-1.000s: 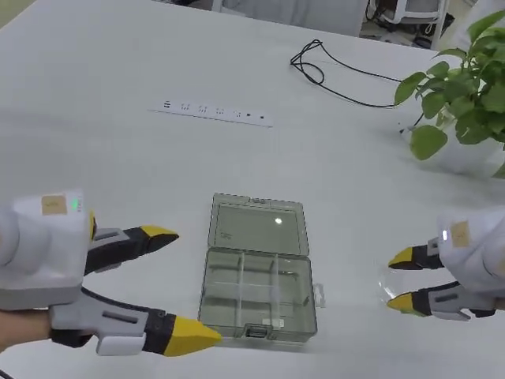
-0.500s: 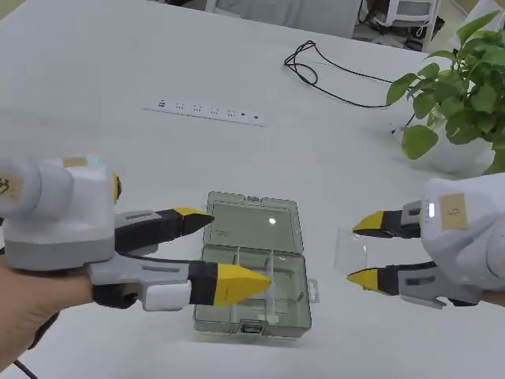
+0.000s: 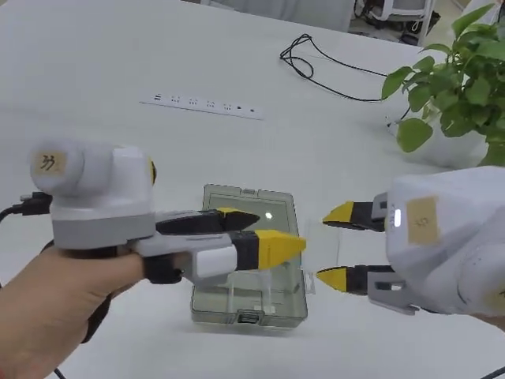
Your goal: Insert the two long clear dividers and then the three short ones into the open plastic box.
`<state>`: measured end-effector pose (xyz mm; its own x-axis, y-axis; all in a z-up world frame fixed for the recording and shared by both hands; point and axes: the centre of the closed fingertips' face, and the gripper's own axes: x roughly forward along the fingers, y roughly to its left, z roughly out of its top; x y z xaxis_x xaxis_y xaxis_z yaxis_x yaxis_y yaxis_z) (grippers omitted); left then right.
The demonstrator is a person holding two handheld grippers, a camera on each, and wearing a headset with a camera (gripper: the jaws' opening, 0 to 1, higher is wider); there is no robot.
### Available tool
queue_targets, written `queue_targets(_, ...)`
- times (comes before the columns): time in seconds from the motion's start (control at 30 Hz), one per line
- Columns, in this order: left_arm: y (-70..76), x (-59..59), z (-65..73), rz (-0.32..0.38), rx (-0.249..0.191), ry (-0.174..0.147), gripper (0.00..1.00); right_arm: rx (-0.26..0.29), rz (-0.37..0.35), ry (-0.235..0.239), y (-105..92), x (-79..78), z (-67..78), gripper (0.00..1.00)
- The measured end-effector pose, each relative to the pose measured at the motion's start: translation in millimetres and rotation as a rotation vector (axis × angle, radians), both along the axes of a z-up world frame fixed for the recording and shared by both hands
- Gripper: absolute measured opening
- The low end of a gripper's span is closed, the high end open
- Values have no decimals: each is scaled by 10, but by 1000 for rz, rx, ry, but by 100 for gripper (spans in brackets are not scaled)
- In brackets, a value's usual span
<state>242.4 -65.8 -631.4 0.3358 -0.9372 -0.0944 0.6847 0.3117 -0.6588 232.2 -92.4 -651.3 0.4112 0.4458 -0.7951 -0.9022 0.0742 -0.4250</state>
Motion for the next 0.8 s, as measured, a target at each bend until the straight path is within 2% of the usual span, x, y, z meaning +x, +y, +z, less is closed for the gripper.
queue_targets(0.13,-69,-28,-24,-1,-18,40,38,8,0,-1,56,-10,31,32)
queue_targets(0.17,-92,-48,-31,-6,-27,65,36,10,3,1,78,-22,36,32)
queue_targets(0.23,-124,-73,-29,-14,-47,95,31,8,8,-2,103,-33,41,32)
queue_targets(0.43,-145,-105,-48,-23,-52,101,10,3,20,-9,136,-39,58,32)
queue_targets(0.63,-165,-137,-66,-42,-43,99,3,2,26,-10,147,-43,78,32)
queue_targets(0.73,-171,-139,-73,-47,-42,109,0,-6,29,-13,141,-42,78,32)
queue_targets(0.8,-175,-139,-73,-49,-39,101,0,-9,31,-14,140,-41,77,32)
